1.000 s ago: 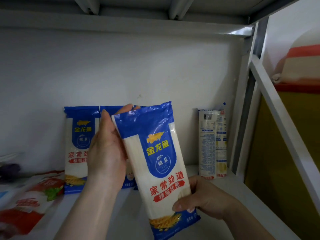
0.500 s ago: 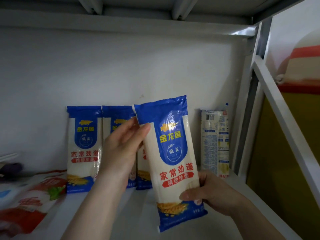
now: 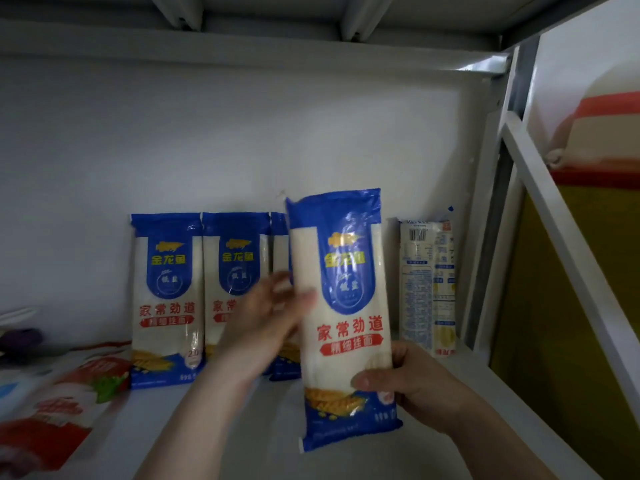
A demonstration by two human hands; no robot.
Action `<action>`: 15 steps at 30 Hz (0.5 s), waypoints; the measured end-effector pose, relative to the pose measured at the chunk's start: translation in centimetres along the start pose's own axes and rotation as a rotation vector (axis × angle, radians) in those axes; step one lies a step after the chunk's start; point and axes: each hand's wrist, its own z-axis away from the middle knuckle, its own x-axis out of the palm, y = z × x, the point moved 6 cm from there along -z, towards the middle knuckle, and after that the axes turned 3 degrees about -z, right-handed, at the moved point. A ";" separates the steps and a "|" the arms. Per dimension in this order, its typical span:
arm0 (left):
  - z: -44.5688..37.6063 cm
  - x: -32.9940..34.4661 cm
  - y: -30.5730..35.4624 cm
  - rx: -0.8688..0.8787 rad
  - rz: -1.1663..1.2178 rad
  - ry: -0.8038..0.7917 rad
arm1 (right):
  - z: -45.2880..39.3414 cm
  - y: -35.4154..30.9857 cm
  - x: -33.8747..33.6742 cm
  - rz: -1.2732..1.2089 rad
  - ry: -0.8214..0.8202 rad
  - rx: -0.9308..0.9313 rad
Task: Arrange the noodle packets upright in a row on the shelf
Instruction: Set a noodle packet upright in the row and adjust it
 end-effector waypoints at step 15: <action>-1.0 6.9 -5.5 -0.048 -0.002 -0.140 | 2.2 -3.0 -6.0 0.243 0.257 0.000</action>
